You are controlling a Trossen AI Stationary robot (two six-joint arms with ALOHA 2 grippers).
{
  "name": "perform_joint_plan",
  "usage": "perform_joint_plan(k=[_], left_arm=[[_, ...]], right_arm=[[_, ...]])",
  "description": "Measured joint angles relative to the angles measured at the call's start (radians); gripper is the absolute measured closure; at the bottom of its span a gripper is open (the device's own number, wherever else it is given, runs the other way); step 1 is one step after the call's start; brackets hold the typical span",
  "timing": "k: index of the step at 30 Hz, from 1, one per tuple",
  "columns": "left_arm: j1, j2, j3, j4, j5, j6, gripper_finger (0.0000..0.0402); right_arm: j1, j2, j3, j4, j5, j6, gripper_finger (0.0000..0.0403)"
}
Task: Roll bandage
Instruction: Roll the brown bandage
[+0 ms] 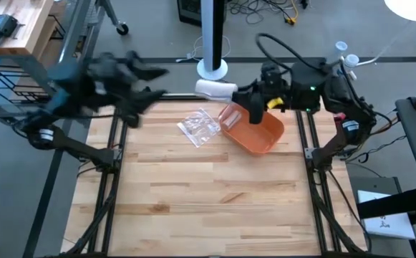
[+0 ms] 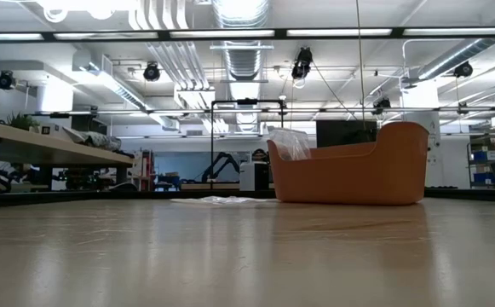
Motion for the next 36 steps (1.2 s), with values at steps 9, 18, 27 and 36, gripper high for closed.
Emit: perform_joint_plan(k=[9, 18, 27, 36], left_arm=[[0.001, 0.134, 0.0, -0.072, 0.169, 0.026, 0.0132], [0.002, 0.2, 0.0, -0.139, 0.164, 0.084, 0.0133], [0.0, 0.214, 0.002, -0.175, 0.129, 0.096, 0.0132], [-0.01, 0.21, 0.001, -0.164, 0.06, 0.311, 0.0127]], right_arm=[[-0.011, 0.001, -0.011, -0.136, -0.056, 0.063, 0.0326], [-0.011, 0.001, -0.074, -0.147, -0.065, -0.114, 0.0321], [-0.006, 0.002, -0.089, -0.144, -0.1, -0.365, 0.0321], [-0.006, 0.002, -0.088, -0.154, -0.121, -0.209, 0.032]])
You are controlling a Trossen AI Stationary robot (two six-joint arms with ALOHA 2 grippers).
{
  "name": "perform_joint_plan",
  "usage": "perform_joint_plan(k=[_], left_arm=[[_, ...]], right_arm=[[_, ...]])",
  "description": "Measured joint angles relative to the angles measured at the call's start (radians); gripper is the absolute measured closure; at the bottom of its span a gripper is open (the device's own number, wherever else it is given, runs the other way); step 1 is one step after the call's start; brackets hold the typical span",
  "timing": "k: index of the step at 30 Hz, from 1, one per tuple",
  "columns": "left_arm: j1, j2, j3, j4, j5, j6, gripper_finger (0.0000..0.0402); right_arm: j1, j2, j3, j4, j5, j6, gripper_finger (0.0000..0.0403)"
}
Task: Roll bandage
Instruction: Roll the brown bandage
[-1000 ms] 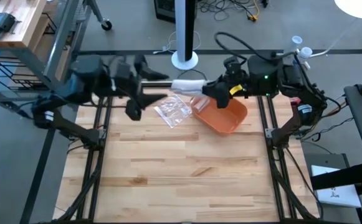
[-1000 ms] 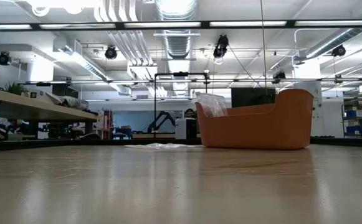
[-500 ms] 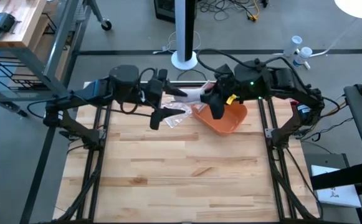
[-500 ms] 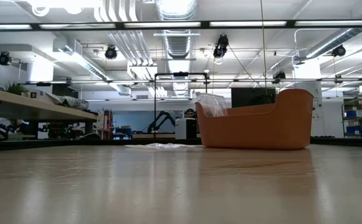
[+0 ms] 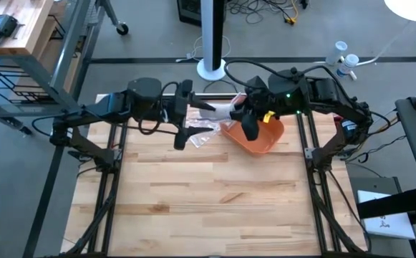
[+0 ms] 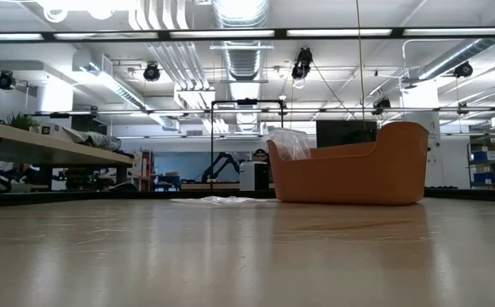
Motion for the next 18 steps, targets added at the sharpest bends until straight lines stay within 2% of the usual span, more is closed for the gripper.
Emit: perform_joint_plan(k=[3, 6, 14, 18], left_arm=[[-0.006, 0.0, -0.001, 0.029, -0.023, 0.083, 0.0125], [-0.009, -0.004, -0.001, 0.064, -0.027, 0.098, 0.0127], [-0.01, 0.003, -0.001, 0.062, -0.025, 0.097, 0.0125], [-0.023, -0.001, -0.001, 0.065, -0.024, 0.166, 0.0128]], right_arm=[[0.003, 0.0, 0.0, -0.002, -0.059, 0.052, 0.0319], [0.002, 0.0, 0.0, -0.002, -0.104, 0.077, 0.0323], [0.002, 0.0, 0.0, -0.006, -0.103, 0.071, 0.0319], [0.0, 0.0, 0.0, -0.005, -0.117, 0.082, 0.0324]])
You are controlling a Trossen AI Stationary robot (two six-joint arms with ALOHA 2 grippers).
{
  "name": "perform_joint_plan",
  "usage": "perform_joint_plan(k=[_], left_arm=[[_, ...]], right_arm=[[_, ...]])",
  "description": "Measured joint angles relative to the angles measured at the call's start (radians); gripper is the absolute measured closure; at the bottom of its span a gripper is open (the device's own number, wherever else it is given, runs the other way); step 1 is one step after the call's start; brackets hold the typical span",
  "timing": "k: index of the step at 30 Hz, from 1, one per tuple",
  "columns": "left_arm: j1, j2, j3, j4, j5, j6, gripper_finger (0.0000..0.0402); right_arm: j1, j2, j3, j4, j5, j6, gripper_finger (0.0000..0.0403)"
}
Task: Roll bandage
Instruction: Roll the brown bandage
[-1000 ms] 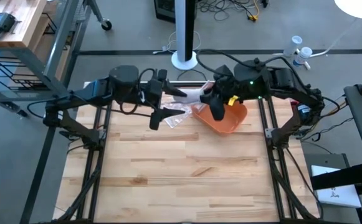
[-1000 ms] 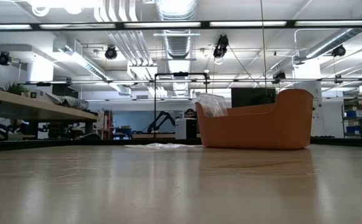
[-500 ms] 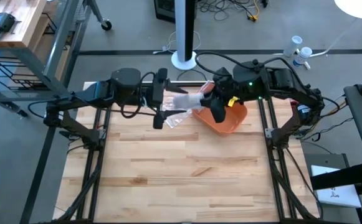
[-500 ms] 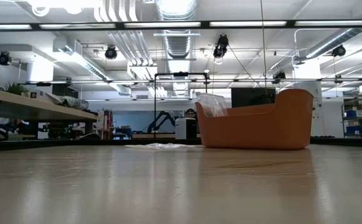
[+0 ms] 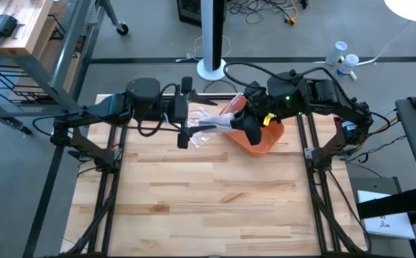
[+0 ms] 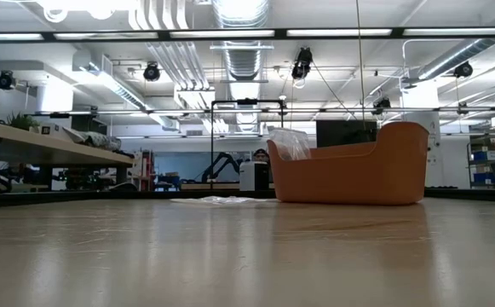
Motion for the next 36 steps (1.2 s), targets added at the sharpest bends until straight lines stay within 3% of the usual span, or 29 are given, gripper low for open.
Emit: perform_joint_plan(k=[10, 25, 31, 36], left_arm=[[-0.004, -0.004, 0.02, -0.092, -0.013, -0.238, 0.0099], [-0.006, 0.047, 0.018, -0.124, 0.065, -0.285, 0.0111], [-0.007, 0.071, 0.017, -0.128, 0.074, -0.285, 0.0145], [-0.007, 0.072, 0.017, -0.126, 0.112, -0.285, 0.0241]], right_arm=[[-0.009, 0.0, 0.0, -0.01, -0.036, -0.037, 0.0321], [-0.013, 0.0, -0.002, -0.009, -0.103, -0.281, 0.0322], [-0.005, 0.0, -0.002, -0.019, -0.109, -0.389, 0.0312], [-0.005, 0.0, -0.002, -0.019, -0.113, -0.413, 0.0291]])
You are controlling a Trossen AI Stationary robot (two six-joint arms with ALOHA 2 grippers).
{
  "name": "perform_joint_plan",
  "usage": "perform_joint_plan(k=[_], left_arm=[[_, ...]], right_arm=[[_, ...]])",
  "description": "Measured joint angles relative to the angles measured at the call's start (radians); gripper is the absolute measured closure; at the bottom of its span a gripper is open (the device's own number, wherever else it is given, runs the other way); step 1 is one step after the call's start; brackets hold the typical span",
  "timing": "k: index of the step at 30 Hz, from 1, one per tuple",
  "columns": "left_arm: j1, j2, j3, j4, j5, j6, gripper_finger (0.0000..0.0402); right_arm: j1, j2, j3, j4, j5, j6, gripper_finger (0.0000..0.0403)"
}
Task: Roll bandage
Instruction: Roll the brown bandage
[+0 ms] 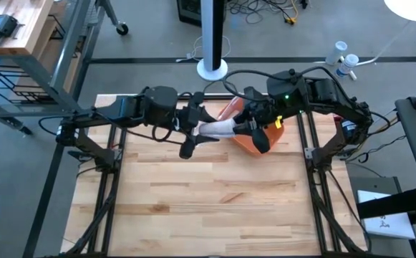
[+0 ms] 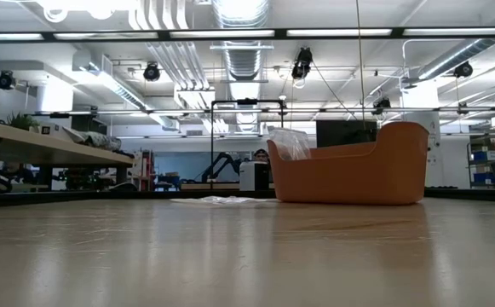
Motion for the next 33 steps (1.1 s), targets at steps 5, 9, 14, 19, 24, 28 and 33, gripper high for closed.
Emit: perform_joint_plan(k=[5, 9, 14, 19, 24, 28, 33], left_arm=[[0.0, -0.006, 0.0, -0.007, 0.001, 0.0, 0.0299], [0.002, -0.032, 0.0, -0.068, -0.005, 0.0, 0.0299], [0.002, -0.049, 0.0, -0.078, -0.037, -0.048, 0.0299], [0.002, -0.049, 0.0, -0.024, -0.08, -0.088, 0.0265], [0.002, -0.049, 0.0, 0.021, -0.083, -0.107, 0.0262], [0.001, -0.049, 0.0, 0.028, -0.083, -0.108, 0.0277], [0.001, -0.049, 0.0, 0.075, -0.083, -0.108, 0.0275]], right_arm=[[0.0, -0.001, 0.007, -0.01, 0.003, 0.0, 0.0238], [0.0, -0.012, 0.056, -0.098, 0.003, 0.0, 0.0182], [0.001, -0.049, 0.108, -0.095, 0.071, -0.004, 0.0113], [0.0, -0.03, 0.105, -0.047, 0.114, -0.045, 0.006], [0.001, 0.02, 0.104, 0.021, 0.105, -0.057, 0.0044], [0.0, 0.044, 0.103, 0.095, 0.09, -0.078, 0.0043], [-0.003, 0.05, 0.102, 0.098, 0.14, -0.087, 0.0043]])
